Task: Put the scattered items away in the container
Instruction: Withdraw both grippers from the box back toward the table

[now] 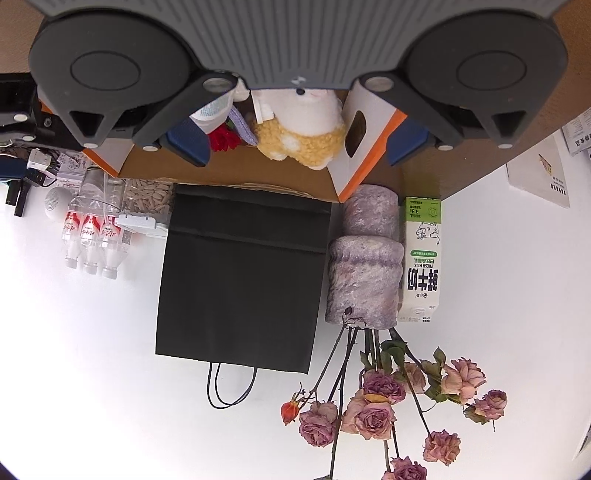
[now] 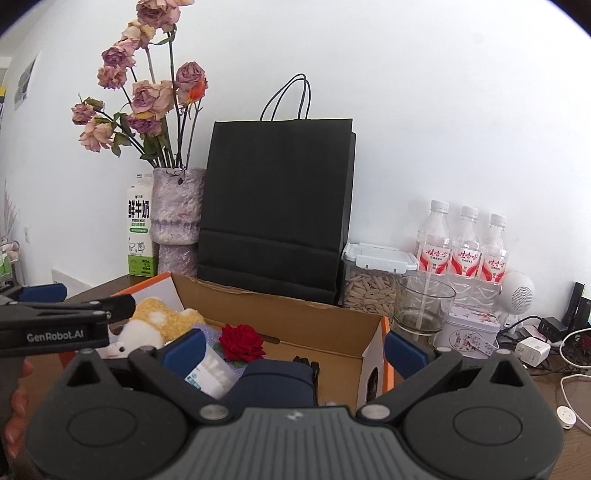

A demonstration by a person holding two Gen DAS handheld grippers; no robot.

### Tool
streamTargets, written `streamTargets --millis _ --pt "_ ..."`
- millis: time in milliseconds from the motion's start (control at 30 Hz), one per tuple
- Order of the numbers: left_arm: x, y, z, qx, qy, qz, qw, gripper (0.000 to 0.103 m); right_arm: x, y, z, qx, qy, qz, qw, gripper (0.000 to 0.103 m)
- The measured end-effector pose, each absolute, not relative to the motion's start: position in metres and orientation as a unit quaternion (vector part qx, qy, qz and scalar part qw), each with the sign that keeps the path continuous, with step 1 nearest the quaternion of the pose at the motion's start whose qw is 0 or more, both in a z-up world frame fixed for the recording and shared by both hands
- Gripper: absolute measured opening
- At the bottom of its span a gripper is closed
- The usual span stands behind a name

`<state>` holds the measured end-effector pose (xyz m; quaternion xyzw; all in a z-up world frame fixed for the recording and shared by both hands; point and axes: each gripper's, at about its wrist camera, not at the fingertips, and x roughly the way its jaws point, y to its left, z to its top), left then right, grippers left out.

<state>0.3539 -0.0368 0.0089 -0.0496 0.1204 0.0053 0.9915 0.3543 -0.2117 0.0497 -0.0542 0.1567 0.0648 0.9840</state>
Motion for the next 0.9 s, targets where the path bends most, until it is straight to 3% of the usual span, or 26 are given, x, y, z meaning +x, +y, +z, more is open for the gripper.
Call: streamTargets --millis 900 --pt "0.241 -0.019 -0.004 -0.003 0.187 0.001 0.982 0.103 0.237 -0.183 0.010 -0.057 0.216 0.059 0.973 0.103"
